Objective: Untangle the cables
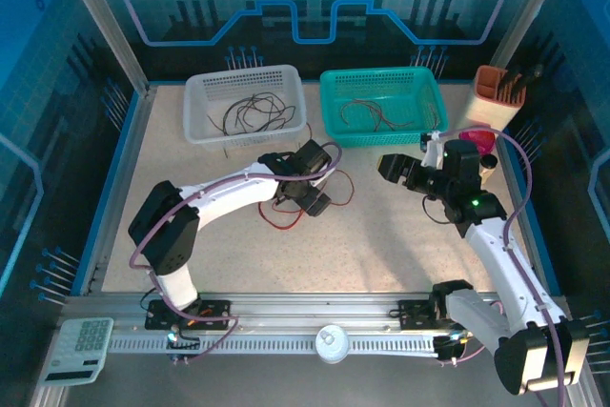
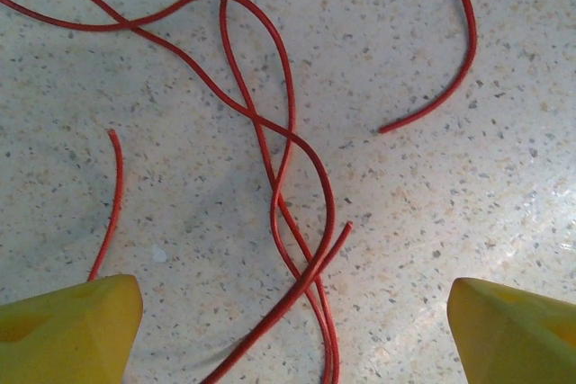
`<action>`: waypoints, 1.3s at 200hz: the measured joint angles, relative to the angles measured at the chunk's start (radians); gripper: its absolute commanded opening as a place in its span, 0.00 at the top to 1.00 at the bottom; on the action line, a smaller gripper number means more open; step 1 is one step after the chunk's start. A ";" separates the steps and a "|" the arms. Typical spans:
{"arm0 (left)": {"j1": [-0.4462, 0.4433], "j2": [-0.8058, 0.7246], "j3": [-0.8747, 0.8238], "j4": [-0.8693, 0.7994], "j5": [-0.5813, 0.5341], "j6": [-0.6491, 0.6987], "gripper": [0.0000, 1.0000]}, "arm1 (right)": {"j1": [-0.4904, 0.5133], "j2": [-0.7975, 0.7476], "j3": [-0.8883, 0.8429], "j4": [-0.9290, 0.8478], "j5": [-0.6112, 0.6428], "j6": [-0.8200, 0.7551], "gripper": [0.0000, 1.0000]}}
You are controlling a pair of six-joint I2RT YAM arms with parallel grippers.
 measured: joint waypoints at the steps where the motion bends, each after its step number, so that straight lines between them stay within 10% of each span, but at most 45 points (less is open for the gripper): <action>1: 0.000 0.000 0.000 0.000 0.000 0.000 0.11 | 0.000 0.000 0.000 0.000 0.000 0.001 0.19; 91: -0.012 0.052 0.002 -0.019 -0.040 -0.030 0.13 | 0.000 0.003 -0.012 0.023 -0.013 0.018 0.19; 164: -0.011 0.097 0.034 -0.014 -0.085 -0.055 1.00 | 0.000 -0.005 -0.013 0.022 -0.023 0.018 0.19; 260: -0.011 -0.195 0.111 -0.019 -0.041 -0.040 1.00 | 0.075 0.081 -0.011 0.070 -0.049 0.018 0.19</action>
